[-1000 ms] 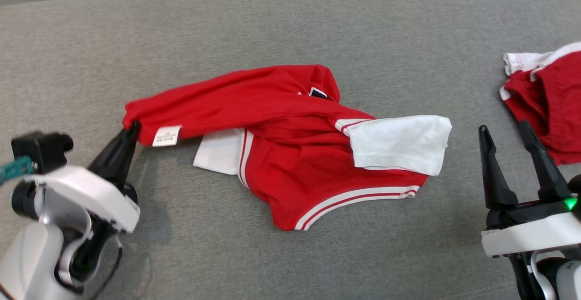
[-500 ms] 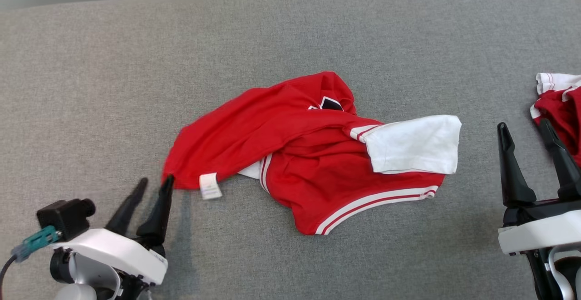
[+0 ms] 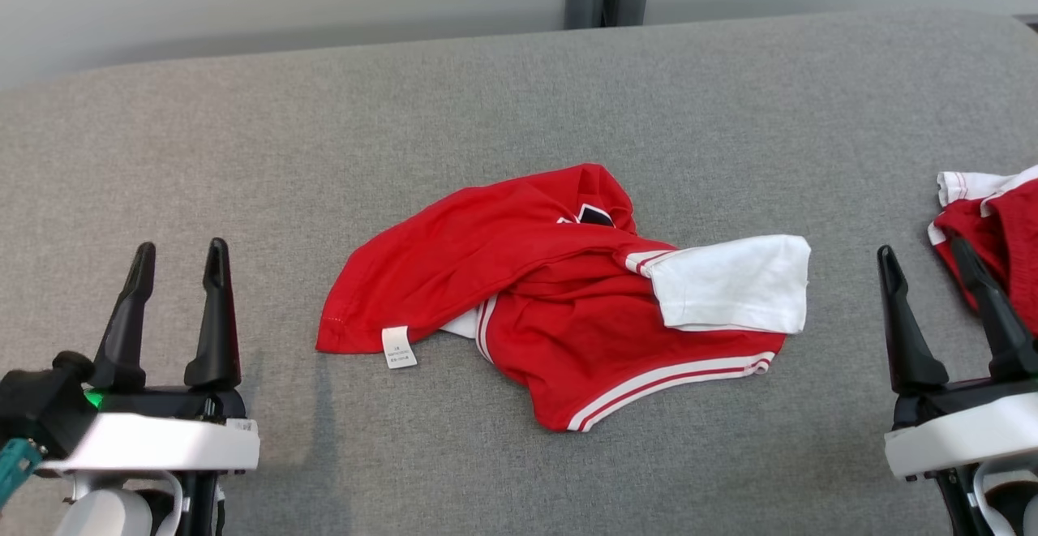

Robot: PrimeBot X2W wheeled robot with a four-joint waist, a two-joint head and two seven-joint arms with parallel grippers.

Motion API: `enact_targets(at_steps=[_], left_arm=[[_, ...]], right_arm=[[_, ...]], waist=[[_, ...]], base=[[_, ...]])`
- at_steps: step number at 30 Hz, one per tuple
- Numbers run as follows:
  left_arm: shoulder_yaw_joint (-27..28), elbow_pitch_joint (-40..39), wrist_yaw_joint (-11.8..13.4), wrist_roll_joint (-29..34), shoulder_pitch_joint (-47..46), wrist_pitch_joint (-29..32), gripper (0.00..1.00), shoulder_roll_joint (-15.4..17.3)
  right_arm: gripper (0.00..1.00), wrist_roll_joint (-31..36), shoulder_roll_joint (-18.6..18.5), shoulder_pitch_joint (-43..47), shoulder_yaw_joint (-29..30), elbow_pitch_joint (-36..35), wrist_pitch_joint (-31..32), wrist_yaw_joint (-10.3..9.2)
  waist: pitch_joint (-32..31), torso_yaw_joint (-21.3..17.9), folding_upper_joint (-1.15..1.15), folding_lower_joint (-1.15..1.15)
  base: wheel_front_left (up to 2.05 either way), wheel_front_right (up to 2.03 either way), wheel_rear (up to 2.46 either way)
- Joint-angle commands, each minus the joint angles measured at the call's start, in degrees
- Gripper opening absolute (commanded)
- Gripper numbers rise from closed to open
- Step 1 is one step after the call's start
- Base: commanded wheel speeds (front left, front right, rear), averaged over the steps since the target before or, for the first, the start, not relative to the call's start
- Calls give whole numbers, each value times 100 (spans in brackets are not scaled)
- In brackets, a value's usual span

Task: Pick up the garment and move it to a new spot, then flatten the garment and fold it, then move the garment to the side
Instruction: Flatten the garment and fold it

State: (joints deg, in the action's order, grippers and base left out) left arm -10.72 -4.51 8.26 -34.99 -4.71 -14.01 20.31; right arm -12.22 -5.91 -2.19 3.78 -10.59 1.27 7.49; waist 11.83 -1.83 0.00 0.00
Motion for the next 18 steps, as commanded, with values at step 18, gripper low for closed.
enact_targets(at_steps=[18], left_arm=[[-190,-398,84,515,338,-15,100,196]], right_arm=[[100,-14,1,244,3,-166,163,0]], waist=[[-176,139,0,0]], base=[[0,0,0]])
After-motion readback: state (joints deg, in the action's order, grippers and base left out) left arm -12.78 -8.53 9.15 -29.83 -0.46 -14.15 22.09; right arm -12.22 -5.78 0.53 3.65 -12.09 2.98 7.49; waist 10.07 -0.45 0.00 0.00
